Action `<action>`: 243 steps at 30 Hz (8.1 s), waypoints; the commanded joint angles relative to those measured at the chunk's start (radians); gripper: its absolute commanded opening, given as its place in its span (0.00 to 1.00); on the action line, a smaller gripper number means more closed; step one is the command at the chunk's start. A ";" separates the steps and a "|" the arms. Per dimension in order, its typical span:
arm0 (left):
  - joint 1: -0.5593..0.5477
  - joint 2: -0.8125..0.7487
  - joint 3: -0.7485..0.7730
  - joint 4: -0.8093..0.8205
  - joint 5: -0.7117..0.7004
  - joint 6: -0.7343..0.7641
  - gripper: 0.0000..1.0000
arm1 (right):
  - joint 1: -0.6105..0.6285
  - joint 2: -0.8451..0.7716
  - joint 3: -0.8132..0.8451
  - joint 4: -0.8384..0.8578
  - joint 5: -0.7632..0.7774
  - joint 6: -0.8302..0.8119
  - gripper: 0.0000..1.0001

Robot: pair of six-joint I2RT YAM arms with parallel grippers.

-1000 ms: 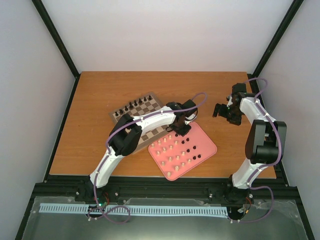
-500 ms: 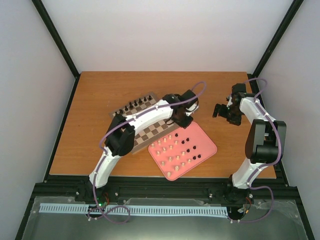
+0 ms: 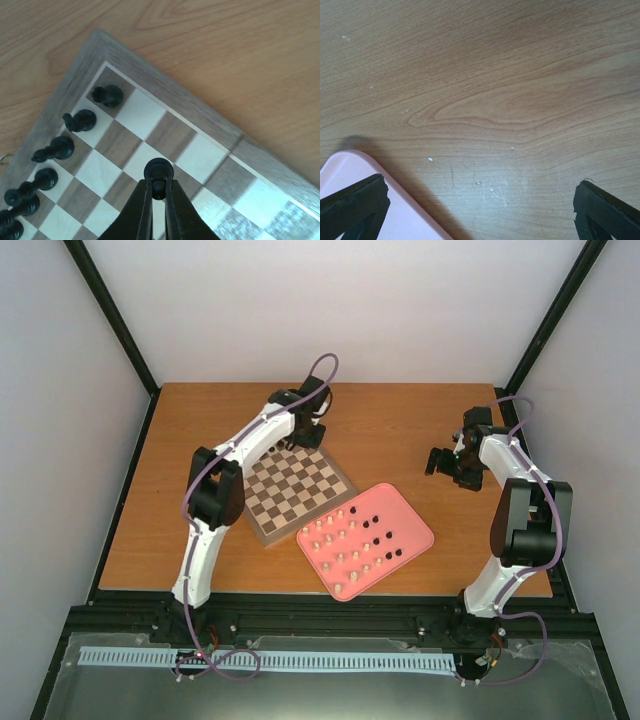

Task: Set up the chess pieces on the board
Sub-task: Place the chess piece on the chessboard, then pick up the chess piece from the storage box, then place the chess piece on the chessboard.

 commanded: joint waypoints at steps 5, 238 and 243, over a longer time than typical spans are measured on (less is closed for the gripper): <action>0.003 0.132 0.163 -0.039 -0.053 -0.010 0.01 | 0.007 0.023 -0.001 -0.009 0.012 -0.016 1.00; 0.118 0.130 0.077 0.022 0.028 -0.049 0.11 | 0.010 0.098 0.005 0.008 -0.012 -0.032 1.00; 0.118 0.112 0.052 0.027 0.023 -0.048 0.16 | 0.010 0.095 0.003 0.011 -0.017 -0.031 1.00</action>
